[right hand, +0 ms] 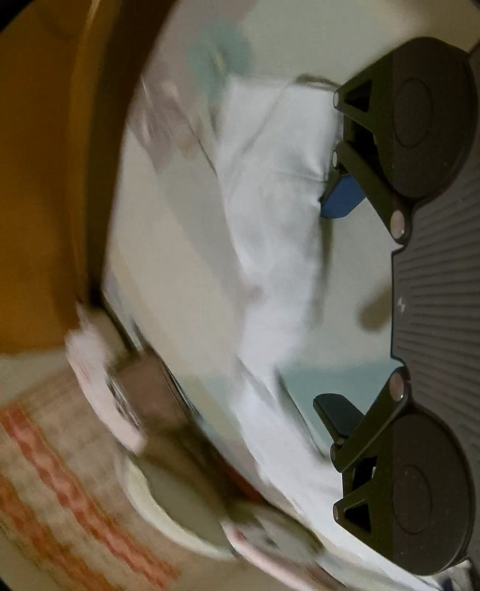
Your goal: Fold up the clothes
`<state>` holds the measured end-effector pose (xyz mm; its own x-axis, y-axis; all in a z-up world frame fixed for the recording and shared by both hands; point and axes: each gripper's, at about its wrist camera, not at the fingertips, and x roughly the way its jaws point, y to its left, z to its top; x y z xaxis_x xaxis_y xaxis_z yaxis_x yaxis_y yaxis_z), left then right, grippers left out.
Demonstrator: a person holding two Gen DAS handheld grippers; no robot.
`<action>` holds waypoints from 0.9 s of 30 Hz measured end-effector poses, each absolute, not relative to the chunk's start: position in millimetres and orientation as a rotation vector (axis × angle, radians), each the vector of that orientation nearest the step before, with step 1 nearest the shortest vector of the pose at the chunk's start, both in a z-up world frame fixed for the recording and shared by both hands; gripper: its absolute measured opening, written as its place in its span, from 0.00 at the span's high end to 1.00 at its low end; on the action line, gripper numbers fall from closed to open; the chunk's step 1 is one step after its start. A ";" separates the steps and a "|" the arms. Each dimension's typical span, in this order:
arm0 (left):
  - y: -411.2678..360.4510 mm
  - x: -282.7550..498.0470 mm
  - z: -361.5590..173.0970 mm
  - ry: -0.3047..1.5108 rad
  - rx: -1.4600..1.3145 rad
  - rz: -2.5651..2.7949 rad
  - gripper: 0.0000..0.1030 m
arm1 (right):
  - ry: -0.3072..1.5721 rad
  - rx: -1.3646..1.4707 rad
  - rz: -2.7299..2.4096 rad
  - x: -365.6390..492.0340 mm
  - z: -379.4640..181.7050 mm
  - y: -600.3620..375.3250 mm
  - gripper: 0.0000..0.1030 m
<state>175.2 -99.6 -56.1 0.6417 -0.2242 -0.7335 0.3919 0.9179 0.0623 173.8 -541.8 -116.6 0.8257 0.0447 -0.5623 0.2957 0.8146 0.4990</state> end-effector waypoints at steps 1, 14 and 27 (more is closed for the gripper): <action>-99.5 174.2 -56.0 0.799 0.225 -0.356 0.14 | 0.574 0.634 -0.165 170.6 -117.4 -549.0 0.00; -98.4 175.7 -60.4 0.803 0.225 -0.352 0.14 | 0.373 0.956 -0.204 138.6 -136.2 -601.3 0.00; -101.8 176.9 -65.9 0.809 0.244 -0.342 0.14 | 0.395 1.003 -0.302 150.8 -146.5 -641.0 0.95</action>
